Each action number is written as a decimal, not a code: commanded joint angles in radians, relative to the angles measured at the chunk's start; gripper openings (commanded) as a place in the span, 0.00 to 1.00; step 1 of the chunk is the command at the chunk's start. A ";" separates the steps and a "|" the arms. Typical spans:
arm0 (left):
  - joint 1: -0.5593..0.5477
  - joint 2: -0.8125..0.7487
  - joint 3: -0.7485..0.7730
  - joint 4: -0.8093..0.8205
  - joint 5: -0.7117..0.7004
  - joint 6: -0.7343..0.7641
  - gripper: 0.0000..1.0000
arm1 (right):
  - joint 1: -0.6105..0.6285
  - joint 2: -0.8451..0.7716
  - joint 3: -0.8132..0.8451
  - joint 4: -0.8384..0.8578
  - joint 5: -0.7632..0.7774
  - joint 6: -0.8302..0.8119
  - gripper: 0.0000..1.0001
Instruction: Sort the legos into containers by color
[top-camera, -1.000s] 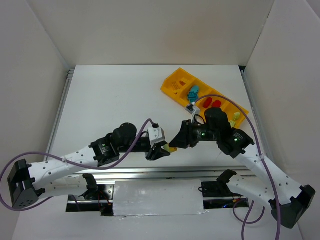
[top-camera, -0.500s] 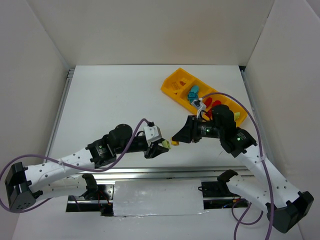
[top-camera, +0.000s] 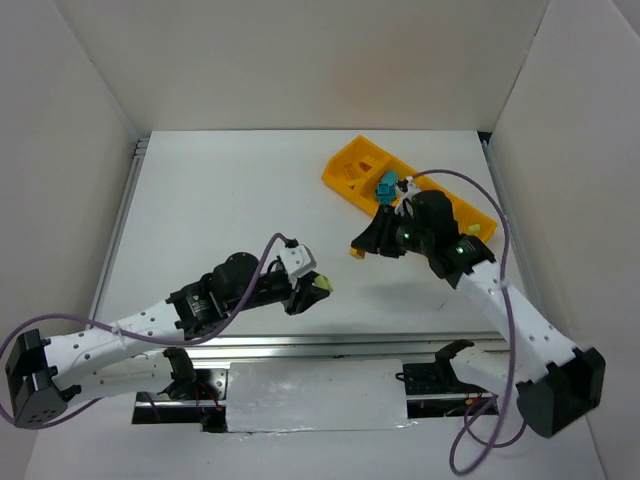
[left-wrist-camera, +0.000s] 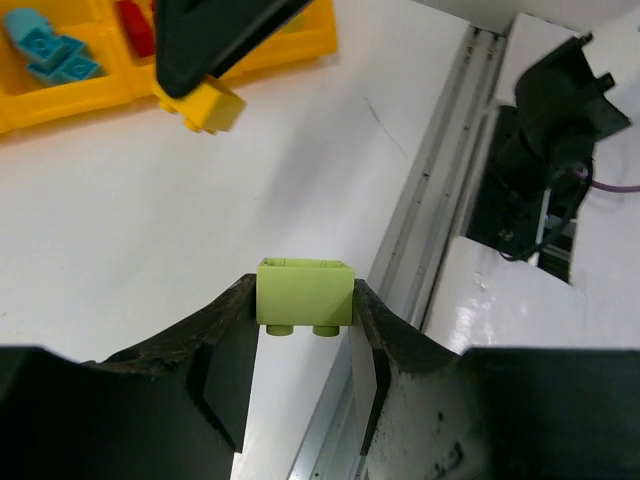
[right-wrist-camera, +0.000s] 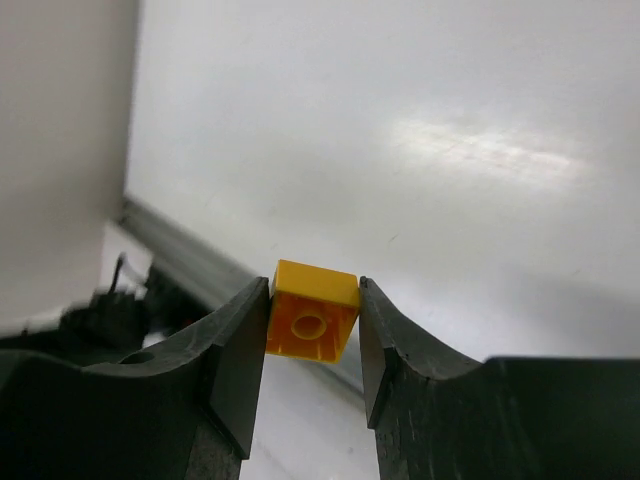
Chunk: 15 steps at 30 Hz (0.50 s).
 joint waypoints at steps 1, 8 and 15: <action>0.001 -0.049 -0.016 0.025 -0.148 -0.114 0.00 | -0.039 0.216 0.118 0.128 0.247 0.032 0.00; 0.001 -0.057 0.006 -0.100 -0.357 -0.289 0.00 | -0.116 0.720 0.596 0.120 0.462 0.032 0.00; 0.006 -0.079 -0.013 -0.101 -0.306 -0.315 0.00 | -0.155 1.231 1.261 -0.102 0.496 0.000 0.10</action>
